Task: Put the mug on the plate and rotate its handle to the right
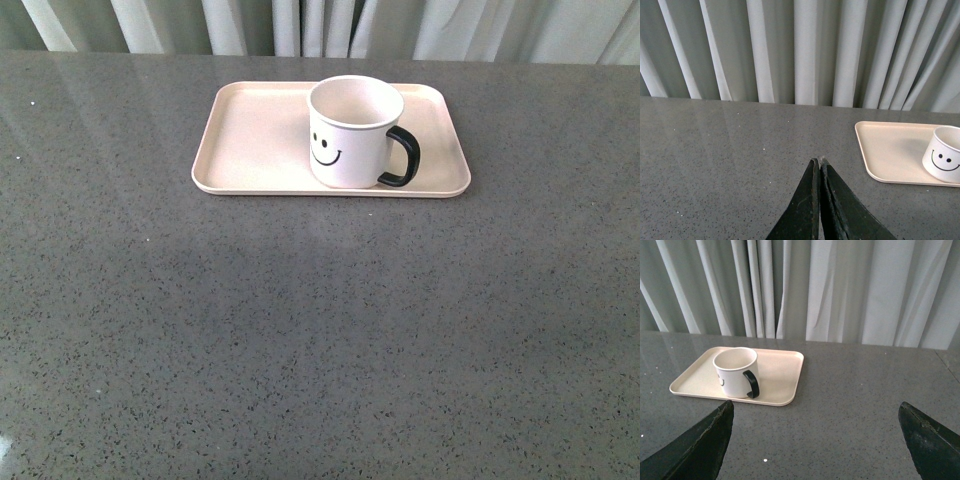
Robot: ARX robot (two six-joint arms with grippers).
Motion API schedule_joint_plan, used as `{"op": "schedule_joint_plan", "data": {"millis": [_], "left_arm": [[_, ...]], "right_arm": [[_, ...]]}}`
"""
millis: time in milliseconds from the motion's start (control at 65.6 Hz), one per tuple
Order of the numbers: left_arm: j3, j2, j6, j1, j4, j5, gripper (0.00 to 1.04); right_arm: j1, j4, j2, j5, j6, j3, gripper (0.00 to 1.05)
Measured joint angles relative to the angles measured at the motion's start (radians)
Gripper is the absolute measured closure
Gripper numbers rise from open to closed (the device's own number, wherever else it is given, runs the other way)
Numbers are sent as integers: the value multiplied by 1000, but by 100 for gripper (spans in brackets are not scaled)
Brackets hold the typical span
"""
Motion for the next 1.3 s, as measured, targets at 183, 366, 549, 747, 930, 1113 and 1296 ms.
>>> {"op": "schedule_joint_plan", "data": {"millis": [183, 366, 549, 747, 930, 1113, 1296], "left_arm": [[0, -68, 0, 0, -68, 0, 103], [1, -221, 0, 0, -235, 0, 103], [0, -223, 0, 2, -241, -1, 103], [0, -223, -1, 2, -241, 0, 80], [0, -223, -1, 2, -241, 0, 48], [0, -223, -1, 2, -241, 0, 12], [0, -224, 0, 2, -241, 0, 9]], "right_arm": [[0, 0, 0, 0, 0, 0, 9], [0, 0, 0, 0, 0, 0, 9], [0, 0, 0, 0, 0, 0, 9], [0, 0, 0, 0, 0, 0, 9], [0, 0, 0, 0, 0, 0, 9], [0, 0, 0, 0, 0, 0, 9], [0, 0, 0, 0, 0, 0, 9]]}}
